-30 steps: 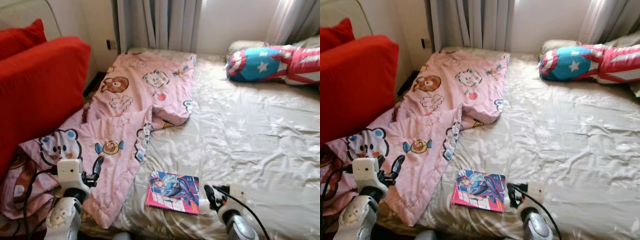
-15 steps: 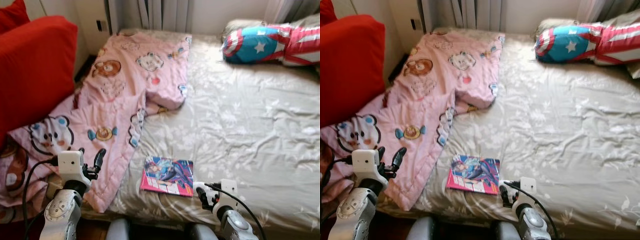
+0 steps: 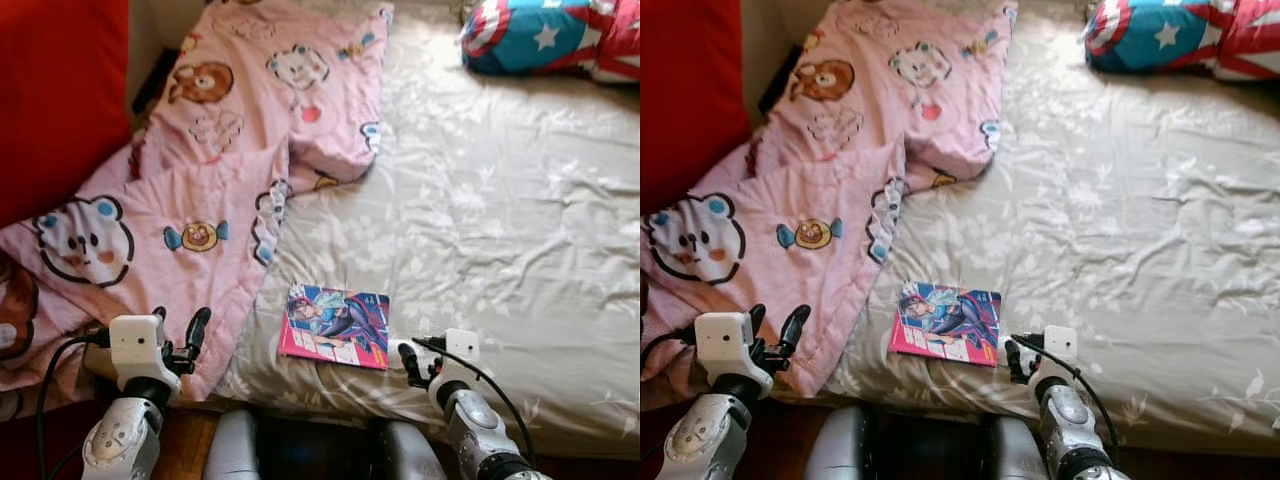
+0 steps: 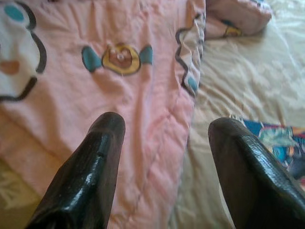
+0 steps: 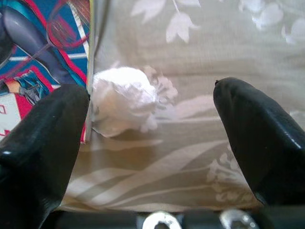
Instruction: Clean up the room
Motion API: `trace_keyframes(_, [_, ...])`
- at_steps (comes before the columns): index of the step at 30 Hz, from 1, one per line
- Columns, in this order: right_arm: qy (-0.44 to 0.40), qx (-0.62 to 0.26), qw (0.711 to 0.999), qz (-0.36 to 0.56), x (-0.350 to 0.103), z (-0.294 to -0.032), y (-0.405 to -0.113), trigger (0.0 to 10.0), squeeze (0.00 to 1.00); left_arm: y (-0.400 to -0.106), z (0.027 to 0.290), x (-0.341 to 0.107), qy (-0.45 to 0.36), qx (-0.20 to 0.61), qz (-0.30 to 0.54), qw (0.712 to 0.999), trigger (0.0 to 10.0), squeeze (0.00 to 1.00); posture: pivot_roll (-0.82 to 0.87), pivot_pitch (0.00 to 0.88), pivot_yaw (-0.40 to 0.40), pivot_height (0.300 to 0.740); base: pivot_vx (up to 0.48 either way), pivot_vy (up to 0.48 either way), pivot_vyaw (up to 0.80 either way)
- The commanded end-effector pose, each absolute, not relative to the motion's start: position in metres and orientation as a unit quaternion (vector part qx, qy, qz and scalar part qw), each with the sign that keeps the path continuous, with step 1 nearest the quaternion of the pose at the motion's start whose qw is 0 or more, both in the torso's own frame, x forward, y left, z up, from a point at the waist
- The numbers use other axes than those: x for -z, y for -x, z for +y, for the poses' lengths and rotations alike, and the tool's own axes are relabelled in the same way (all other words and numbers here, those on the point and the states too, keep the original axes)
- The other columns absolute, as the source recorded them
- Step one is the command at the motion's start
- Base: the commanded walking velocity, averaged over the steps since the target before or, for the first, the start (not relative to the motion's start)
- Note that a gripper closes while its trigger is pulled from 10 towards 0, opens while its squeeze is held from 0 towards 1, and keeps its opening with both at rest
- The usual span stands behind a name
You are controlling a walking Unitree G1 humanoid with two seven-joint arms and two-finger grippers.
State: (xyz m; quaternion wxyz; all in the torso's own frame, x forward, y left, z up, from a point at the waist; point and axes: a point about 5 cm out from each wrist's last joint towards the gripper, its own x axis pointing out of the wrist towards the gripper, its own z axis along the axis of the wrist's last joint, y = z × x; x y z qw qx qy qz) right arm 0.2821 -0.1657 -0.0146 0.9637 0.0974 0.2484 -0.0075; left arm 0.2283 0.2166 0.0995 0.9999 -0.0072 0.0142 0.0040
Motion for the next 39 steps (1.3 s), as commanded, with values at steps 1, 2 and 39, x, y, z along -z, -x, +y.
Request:
trace_keyframes(1, [-0.107, 0.017, 0.96, 0.258, 0.02, -0.168, -0.276, 10.0, 0.0, -0.222, 0.215, -0.097, 0.013, -0.001, 0.027, 1.0, 10.0, 0.0, 0.11, 0.336, -0.077, 0.632, 0.0, 0.0, 0.0])
trace_keyframes(2, [-0.111, 0.017, 0.959, 0.26, 0.02, -0.168, -0.276, 10.0, 0.0, -0.221, 0.215, -0.097, 0.014, -0.002, 0.028, 0.999, 10.0, 0.0, 0.11, 0.337, -0.077, 0.632, 0.0, 0.0, 0.0])
trace_keyframes(39, [-0.145, 0.013, 0.963, 0.227, -0.017, -0.156, -0.319, 0.0, 0.0, -0.187, 0.207, -0.123, -0.006, 0.001, 0.035, 0.999, 10.0, 0.0, 0.2, 0.413, -0.061, 0.614, 0.0, 0.0, 0.0])
